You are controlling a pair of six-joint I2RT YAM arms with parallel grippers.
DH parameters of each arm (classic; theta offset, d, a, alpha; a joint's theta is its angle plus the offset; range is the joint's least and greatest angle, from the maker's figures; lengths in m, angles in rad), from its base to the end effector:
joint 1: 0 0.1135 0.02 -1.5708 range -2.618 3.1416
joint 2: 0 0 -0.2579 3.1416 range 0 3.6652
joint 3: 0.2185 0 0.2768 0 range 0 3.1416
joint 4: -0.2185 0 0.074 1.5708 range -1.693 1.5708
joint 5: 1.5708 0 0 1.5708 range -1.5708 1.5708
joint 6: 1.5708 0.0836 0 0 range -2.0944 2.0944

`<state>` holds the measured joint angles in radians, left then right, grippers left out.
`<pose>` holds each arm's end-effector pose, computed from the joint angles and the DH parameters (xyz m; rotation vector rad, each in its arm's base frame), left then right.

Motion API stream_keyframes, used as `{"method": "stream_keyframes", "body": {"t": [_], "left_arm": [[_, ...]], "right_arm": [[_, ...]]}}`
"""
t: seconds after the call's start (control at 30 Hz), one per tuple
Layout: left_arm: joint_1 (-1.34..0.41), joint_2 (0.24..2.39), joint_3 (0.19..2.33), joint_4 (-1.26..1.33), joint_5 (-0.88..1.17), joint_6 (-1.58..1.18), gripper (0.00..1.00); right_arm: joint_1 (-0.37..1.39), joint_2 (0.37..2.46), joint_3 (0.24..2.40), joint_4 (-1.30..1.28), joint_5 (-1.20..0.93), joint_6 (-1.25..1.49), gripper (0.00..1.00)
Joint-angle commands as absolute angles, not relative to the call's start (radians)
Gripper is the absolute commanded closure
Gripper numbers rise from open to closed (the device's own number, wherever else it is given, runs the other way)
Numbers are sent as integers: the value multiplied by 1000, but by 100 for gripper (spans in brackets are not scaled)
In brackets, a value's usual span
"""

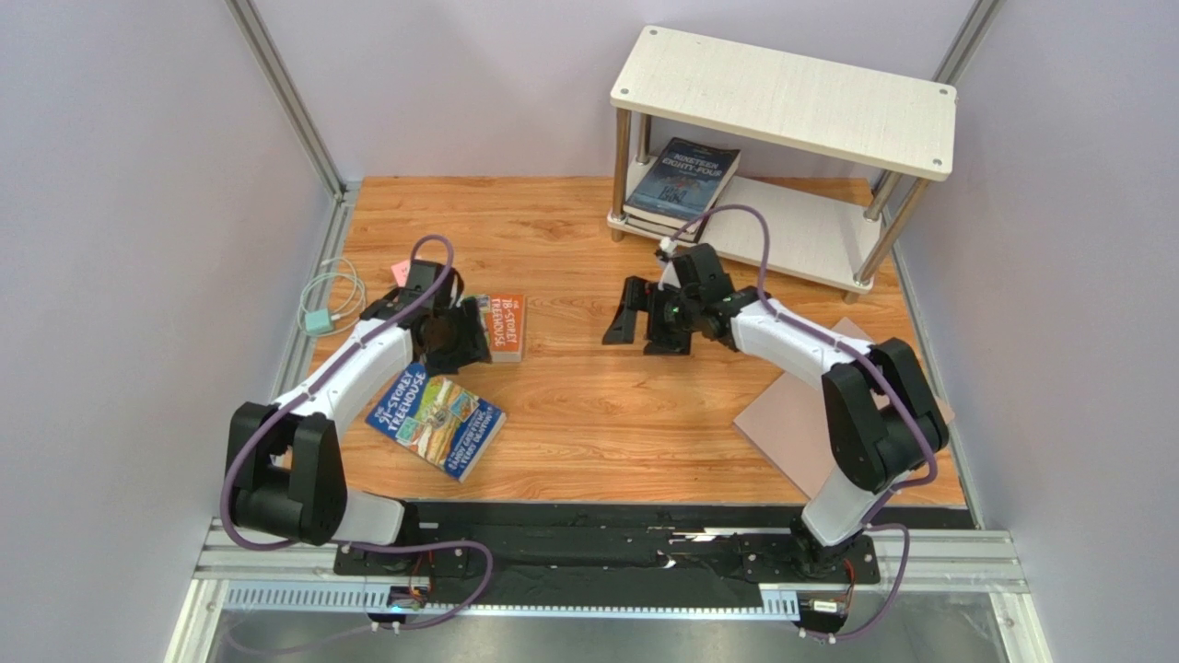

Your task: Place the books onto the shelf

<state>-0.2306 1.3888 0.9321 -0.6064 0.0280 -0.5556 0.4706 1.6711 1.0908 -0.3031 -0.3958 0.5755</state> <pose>0.3099 -0.0752 0.1641 -0.4220 2.6337 -0.2996 0.3424 0.2104 0.1553 -0.0498 2.5954 0.9127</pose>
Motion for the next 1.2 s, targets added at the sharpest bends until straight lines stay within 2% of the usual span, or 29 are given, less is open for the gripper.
{"method": "stream_keyframes", "body": {"t": [0.0,0.03,0.1,0.17,0.27,0.3,0.5,0.67,0.8,1.03,1.17], "left_arm": [[-117,1329,865,-661,55,-589,41],[-98,1321,851,-673,61,-603,63],[-43,1289,790,-676,107,-626,100],[-23,1244,728,-696,106,-675,100],[-20,1151,669,-776,2,-779,100],[-20,1123,657,-829,-102,-822,100],[-20,945,635,-1043,-305,-1092,100],[-6,867,611,-1074,-344,-1196,100],[47,929,591,-1031,-304,-1184,100],[57,1280,698,-1062,-285,-1143,100],[57,1377,738,-1013,-226,-1095,100]], "right_arm": [[567,1738,1098,-172,-420,606,6],[584,1756,1123,-152,-426,612,6],[639,1810,1150,-138,-443,614,6],[673,1845,1195,-121,-449,615,6],[721,1905,1247,-91,-475,632,6],[739,1934,1259,-80,-485,635,6],[790,2016,1387,-80,-502,624,6],[796,2098,1491,-97,-529,624,7],[814,2149,1561,-118,-546,624,8],[847,2204,1632,-137,-569,629,10],[857,2218,1641,-124,-586,641,11]]}}
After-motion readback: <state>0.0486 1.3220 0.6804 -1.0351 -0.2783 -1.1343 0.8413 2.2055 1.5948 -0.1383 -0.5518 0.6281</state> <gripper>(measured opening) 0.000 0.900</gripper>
